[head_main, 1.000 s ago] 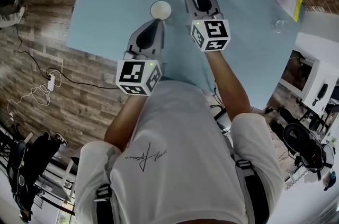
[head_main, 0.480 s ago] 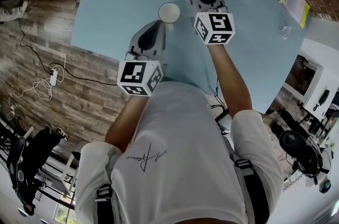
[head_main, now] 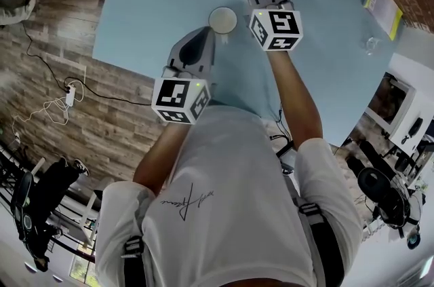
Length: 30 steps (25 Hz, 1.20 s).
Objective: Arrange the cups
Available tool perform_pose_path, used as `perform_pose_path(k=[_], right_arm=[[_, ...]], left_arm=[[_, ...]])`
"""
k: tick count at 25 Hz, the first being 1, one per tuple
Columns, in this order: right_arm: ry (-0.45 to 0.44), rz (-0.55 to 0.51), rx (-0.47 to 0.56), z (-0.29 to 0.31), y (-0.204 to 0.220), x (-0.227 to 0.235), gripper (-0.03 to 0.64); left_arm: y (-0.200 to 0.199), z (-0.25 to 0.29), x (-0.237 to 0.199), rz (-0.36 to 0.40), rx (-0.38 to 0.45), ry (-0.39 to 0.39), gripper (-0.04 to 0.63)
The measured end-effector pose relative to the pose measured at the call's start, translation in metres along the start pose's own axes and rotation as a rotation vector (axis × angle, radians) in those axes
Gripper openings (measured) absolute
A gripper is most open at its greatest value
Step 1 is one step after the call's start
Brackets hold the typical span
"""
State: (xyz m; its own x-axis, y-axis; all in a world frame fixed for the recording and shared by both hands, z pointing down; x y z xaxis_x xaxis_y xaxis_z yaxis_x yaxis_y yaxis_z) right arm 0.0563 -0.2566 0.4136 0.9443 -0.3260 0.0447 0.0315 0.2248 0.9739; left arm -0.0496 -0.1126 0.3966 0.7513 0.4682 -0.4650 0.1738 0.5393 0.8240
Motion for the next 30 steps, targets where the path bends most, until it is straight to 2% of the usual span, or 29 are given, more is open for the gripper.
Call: perform_pose_path(k=[9, 30], right_arm=[[-0.004, 0.037, -0.003, 0.022, 0.01, -0.008, 0.063], [-0.039, 0.002, 0.016, 0.045, 0.026, -0.016, 0.063]], left_arm=[[0.002, 0.0, -0.013, 0.003, -0.03, -0.012, 0.009], [0.005, 0.019, -0.025, 0.012, -0.093, 0.021, 0.009]])
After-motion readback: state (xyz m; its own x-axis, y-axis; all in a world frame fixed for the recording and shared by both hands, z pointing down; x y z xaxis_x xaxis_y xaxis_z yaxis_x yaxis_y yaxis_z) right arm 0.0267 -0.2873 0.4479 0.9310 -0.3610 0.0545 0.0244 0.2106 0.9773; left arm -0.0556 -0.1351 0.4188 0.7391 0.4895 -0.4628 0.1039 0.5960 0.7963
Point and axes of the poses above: the fingertips, and each gripper's own axes: z forward along the fingers, x to its right, y out of its underside, the point moved 1 cm from there along -z, backward along the fingers, and after that the axes turned 7 degrees about y, right-handed, at the moved point
